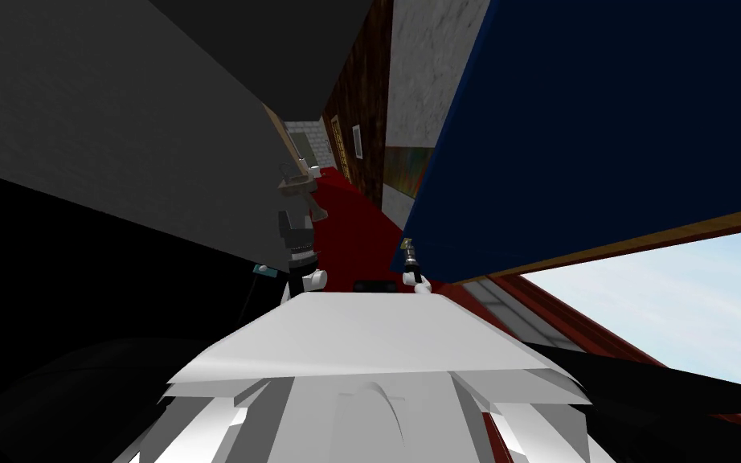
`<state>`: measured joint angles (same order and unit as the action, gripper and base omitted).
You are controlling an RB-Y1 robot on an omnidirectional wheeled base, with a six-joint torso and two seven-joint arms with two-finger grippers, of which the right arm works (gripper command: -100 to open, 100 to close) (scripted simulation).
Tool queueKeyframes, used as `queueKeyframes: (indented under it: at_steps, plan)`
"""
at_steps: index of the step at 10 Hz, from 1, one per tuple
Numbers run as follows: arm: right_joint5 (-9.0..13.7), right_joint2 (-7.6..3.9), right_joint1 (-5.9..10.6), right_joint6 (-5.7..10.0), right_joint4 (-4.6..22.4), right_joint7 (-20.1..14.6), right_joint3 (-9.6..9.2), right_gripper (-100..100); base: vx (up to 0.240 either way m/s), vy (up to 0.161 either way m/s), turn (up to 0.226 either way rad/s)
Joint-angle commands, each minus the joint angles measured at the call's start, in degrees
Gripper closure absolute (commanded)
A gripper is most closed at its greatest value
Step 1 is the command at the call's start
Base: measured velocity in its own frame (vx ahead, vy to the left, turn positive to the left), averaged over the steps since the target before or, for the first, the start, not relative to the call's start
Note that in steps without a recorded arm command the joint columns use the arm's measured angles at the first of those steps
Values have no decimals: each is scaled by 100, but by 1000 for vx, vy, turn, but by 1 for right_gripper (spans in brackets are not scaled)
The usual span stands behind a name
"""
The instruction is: Push the door open
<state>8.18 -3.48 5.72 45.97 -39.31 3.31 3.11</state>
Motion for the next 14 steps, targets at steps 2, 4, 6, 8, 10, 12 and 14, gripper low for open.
queueKeyframes:
  at_steps: [2,4,6,8,10,12,14]
  plan:
    - [0,6,-11,1,5,-3,-2,100,-13,4,-3]
    - [47,-31,-17,-23,20,26,77,100,54,19,-16]
    - [94,-59,-11,-33,22,51,156,100,173,49,-52]
    - [172,-94,-2,-50,26,91,286,100,181,51,-61]
    - [257,-118,8,-69,30,135,429,100,211,66,-69]
    - [342,-129,19,-88,34,179,571,100,204,57,-71]
    - [431,-126,29,-108,38,226,720,100,211,85,-82]
